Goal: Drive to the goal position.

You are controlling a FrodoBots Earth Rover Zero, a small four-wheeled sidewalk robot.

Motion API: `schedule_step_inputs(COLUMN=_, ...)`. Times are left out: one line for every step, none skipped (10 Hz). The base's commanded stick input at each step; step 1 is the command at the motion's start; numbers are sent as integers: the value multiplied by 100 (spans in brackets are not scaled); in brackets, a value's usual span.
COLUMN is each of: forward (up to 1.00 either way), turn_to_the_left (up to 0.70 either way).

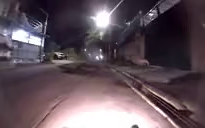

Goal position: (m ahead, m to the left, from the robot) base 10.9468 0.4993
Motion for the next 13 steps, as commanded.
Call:
schedule_step_inputs(forward=70, turn_to_the_left=0)
schedule_step_inputs(forward=70, turn_to_the_left=0)
schedule_step_inputs(forward=70, turn_to_the_left=0)
schedule_step_inputs(forward=70, turn_to_the_left=0)
schedule_step_inputs(forward=70, turn_to_the_left=0)
schedule_step_inputs(forward=70, turn_to_the_left=0)
schedule_step_inputs(forward=70, turn_to_the_left=0)
schedule_step_inputs(forward=70, turn_to_the_left=0)
schedule_step_inputs(forward=70, turn_to_the_left=0)
schedule_step_inputs(forward=70, turn_to_the_left=0)
schedule_step_inputs(forward=70, turn_to_the_left=0)
schedule_step_inputs(forward=70, turn_to_the_left=0)
schedule_step_inputs(forward=70, turn_to_the_left=0)
